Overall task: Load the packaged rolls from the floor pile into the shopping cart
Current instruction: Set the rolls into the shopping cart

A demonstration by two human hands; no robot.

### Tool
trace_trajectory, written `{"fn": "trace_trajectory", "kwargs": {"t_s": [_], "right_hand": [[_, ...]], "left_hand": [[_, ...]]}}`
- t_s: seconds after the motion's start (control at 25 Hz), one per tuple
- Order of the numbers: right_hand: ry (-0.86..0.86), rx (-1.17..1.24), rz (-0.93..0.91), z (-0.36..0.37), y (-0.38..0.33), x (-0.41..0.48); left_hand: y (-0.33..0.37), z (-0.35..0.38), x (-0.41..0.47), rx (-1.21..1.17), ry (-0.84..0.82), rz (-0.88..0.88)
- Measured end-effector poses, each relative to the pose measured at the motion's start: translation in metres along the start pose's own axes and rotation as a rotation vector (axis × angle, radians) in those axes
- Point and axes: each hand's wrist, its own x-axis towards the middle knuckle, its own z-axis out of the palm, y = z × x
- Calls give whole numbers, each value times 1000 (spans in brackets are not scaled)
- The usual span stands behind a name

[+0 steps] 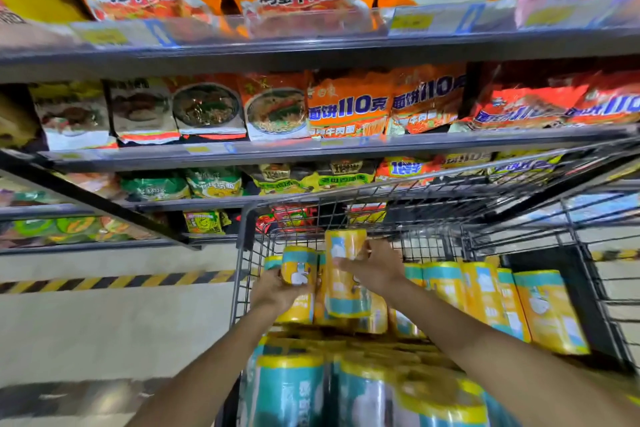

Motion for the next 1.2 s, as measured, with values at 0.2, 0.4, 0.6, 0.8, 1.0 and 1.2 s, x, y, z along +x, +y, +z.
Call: {"fn": "trace_trajectory", "kwargs": {"t_s": [0.2,0.4,0.6,0.8,1.0,1.2], "right_hand": [[16,4,22,3,3,-3],[27,45,56,-5,6,-5],[-5,-114,94,-9,0,-8],[-46,-220,192,1,11,-7],[-132,-168,201,4,14,-8],[-185,-343,75,-13,-7,-16]], "left_hand": [[-1,5,-2,285,30,85],[5,-18,-15,406,68,234],[19,-58,-31,636,263,546],[16,-79,-43,746,339,616],[12,-76,-51,729,355,612],[23,-78,-54,698,338,610]]}}
